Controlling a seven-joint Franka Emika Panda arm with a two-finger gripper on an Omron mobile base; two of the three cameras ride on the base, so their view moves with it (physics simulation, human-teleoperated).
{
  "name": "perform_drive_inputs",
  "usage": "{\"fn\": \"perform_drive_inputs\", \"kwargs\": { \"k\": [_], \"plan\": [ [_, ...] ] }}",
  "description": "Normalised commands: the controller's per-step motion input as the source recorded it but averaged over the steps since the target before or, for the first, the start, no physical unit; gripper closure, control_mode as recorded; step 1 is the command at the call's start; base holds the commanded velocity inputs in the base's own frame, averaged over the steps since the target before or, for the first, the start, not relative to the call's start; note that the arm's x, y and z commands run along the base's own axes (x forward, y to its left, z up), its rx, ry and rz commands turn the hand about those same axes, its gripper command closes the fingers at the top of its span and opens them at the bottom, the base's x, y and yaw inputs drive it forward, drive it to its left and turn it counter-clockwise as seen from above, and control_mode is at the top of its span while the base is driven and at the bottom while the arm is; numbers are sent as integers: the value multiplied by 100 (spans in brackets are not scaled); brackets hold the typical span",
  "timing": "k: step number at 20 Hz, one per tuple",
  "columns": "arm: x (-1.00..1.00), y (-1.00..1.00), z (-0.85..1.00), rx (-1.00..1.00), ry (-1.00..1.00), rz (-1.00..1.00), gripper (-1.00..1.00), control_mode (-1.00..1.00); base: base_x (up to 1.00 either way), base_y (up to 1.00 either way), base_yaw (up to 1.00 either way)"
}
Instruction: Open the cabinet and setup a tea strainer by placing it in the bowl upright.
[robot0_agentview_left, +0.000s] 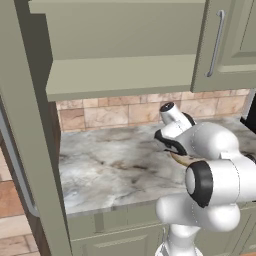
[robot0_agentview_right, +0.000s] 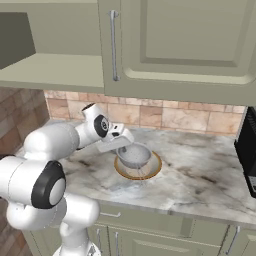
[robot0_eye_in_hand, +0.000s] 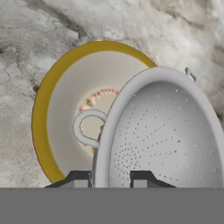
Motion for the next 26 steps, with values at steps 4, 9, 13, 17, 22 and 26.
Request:
{"fn": "perform_drive_inputs", "kwargs": {
  "k": [4,9,13,17,22,26],
  "plan": [
    [1,-1,0,2,-5,0,100,-100,0,0,0],
    [11,0,-9,0,-2,0,100,-100,0,0,0],
    [13,0,-9,0,0,0,100,-100,0,0,0],
    [12,0,-14,0,0,0,100,-100,0,0,0],
    [7,0,-11,0,0,0,100,-100,0,0,0],
    [2,0,-18,0,-1,0,100,-100,0,0,0]
  ]
}}
